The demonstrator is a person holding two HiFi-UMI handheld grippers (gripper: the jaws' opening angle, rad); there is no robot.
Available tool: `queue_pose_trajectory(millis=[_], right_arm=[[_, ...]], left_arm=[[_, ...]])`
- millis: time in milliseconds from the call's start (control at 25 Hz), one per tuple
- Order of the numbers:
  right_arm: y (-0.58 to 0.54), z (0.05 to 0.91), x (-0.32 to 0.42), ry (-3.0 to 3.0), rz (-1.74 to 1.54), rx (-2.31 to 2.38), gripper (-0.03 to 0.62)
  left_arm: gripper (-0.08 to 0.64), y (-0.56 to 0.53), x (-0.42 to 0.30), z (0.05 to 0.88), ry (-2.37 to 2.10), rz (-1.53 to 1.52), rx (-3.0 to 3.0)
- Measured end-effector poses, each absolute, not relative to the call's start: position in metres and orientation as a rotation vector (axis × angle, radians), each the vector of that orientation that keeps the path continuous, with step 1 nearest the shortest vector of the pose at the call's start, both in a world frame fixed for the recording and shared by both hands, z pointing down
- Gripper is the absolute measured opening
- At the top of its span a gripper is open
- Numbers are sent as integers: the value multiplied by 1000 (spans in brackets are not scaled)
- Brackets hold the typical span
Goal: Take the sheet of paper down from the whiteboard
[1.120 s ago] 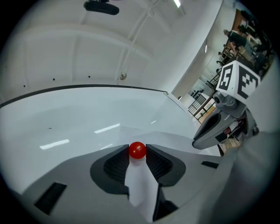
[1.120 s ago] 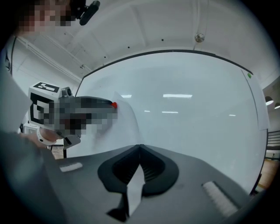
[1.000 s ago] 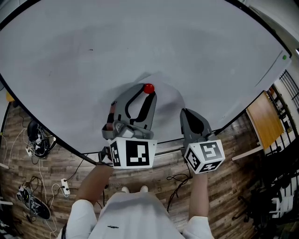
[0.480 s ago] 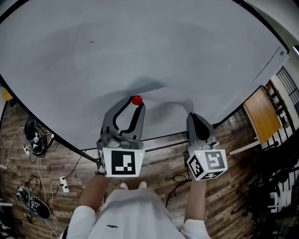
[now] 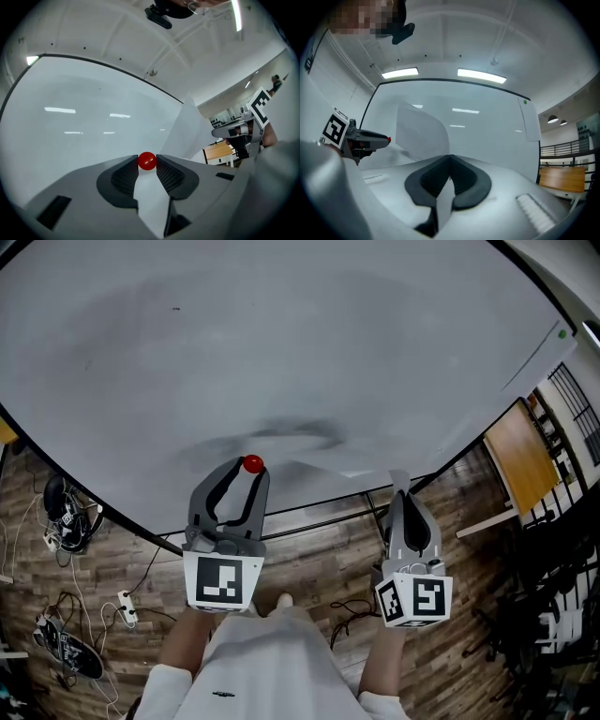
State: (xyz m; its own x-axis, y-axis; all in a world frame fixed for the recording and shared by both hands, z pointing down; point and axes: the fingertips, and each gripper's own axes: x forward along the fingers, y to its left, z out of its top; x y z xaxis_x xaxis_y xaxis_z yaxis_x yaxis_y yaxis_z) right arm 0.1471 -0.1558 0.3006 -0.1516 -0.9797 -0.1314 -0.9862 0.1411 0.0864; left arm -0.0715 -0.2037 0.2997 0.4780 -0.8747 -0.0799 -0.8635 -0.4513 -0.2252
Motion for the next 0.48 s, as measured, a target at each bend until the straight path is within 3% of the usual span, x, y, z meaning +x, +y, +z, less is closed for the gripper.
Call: queue_pose_trajectory(millis=[480], right_arm=[[-114, 335, 159, 2235, 223, -2128, 9]], left_arm=[[121, -187, -94, 339, 1541, -60, -2617]])
